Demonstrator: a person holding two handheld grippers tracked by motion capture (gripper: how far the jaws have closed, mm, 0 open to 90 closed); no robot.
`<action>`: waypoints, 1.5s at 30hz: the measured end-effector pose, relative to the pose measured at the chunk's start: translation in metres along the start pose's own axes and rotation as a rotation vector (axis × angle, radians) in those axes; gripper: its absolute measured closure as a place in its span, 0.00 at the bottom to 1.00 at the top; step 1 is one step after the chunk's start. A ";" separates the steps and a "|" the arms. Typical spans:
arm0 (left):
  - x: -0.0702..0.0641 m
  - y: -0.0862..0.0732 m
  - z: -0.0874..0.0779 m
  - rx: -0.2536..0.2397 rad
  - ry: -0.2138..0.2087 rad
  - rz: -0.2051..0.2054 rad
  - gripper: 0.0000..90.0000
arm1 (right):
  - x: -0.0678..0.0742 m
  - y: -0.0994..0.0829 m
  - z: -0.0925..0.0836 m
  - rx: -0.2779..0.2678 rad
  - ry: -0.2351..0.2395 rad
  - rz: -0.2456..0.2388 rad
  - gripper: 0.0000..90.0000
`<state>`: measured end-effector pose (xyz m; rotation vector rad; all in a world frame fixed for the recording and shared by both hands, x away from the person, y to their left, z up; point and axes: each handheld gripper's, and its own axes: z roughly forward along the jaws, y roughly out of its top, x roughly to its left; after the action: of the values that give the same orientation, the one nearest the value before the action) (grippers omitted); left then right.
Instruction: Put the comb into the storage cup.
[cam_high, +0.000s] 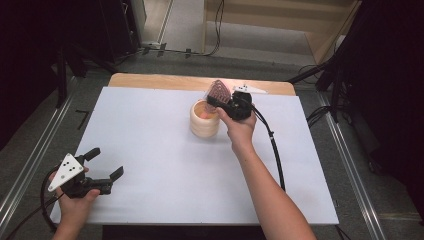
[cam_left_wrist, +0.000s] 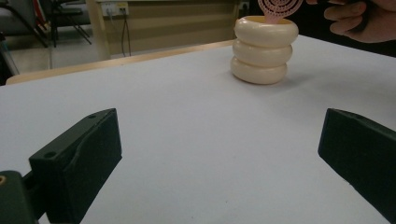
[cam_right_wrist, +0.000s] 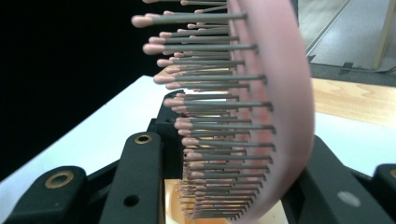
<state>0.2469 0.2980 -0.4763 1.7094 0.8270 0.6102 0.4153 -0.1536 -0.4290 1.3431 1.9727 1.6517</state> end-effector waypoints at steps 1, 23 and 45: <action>0.000 0.000 0.000 0.000 0.001 -0.001 0.00 | -0.001 0.000 -0.001 0.000 -0.001 0.014 0.68; -0.001 0.000 0.001 0.001 -0.001 0.003 0.00 | -0.011 -0.004 -0.003 -0.010 0.000 0.079 0.67; -0.001 0.000 0.001 0.002 0.000 0.004 0.00 | -0.016 -0.006 -0.005 0.024 -0.067 0.057 0.56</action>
<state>0.2466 0.2965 -0.4768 1.7133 0.8238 0.6123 0.4179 -0.1683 -0.4389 1.4565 1.9400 1.5903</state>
